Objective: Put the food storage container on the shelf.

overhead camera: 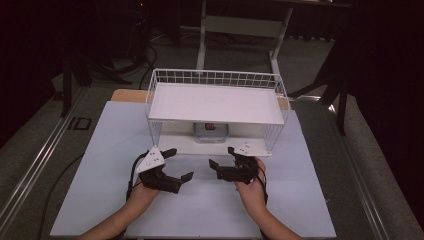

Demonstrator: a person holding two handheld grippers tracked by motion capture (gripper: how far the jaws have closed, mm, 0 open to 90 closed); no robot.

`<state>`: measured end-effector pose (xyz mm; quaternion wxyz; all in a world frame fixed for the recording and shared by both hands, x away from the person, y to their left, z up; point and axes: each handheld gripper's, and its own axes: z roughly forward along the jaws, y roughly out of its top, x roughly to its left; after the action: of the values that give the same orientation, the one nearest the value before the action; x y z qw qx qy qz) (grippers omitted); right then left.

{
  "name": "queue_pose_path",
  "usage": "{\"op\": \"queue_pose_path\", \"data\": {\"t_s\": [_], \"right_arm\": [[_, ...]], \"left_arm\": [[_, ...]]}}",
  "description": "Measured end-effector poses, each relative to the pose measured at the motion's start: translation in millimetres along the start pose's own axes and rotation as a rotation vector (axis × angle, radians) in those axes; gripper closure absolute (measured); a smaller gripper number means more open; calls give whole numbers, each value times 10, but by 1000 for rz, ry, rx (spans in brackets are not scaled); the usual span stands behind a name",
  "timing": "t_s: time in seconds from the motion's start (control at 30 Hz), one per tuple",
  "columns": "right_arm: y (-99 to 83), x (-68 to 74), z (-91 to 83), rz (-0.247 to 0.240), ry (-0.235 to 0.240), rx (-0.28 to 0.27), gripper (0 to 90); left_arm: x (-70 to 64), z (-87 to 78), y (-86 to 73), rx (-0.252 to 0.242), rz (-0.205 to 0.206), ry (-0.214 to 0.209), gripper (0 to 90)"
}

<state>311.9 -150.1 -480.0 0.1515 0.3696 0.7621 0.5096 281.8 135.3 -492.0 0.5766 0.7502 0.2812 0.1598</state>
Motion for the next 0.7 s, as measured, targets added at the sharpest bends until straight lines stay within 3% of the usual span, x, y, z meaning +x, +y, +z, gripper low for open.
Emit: {"op": "queue_pose_path", "data": {"t_s": [0.2,0.5,0.7], "right_arm": [[-32,-58,-134,-14,-23,-3,144],[-110,-108,-370,-32,-35,2,146],[-198,-137,-474,-4,-33,20,145]], "left_arm": [[4,-115,49,6,-25,-19,19],[10,-339,-21,28,-37,-4,19],[2,-419,-92,43,-56,-3,19]]}}
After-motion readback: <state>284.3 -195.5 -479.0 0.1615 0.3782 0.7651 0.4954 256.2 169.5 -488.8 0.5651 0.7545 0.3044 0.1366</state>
